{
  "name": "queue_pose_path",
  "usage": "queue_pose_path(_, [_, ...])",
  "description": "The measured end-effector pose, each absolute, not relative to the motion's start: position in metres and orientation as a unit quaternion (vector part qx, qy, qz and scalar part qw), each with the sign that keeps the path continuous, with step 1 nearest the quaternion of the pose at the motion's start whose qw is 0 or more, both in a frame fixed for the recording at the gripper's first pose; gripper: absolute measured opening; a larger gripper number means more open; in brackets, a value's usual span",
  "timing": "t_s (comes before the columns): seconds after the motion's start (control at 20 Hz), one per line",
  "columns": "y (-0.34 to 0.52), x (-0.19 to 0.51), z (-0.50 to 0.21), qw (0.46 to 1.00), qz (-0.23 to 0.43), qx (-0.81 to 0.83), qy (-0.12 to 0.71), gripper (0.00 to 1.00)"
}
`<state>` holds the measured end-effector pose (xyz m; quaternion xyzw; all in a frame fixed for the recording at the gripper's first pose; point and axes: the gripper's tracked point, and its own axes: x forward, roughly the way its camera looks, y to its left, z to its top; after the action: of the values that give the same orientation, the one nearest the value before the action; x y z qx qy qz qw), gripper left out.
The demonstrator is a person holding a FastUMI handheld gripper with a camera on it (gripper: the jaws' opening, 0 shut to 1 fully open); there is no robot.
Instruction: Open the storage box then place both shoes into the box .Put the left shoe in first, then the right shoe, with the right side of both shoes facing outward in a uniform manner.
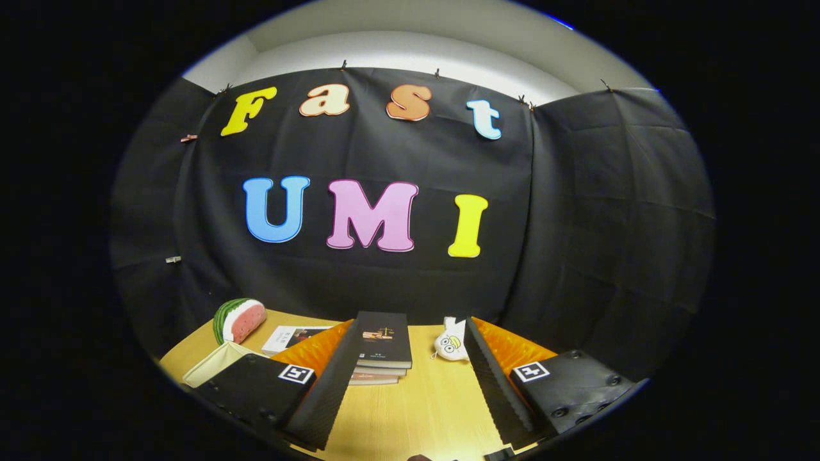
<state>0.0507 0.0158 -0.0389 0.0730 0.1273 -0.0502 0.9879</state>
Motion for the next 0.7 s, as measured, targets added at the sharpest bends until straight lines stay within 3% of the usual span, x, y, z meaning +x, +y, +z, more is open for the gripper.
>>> queue_pose_path(0.7, [0.014, 0.044, -0.065, 0.982, -0.045, 0.079, 0.163, 0.97])
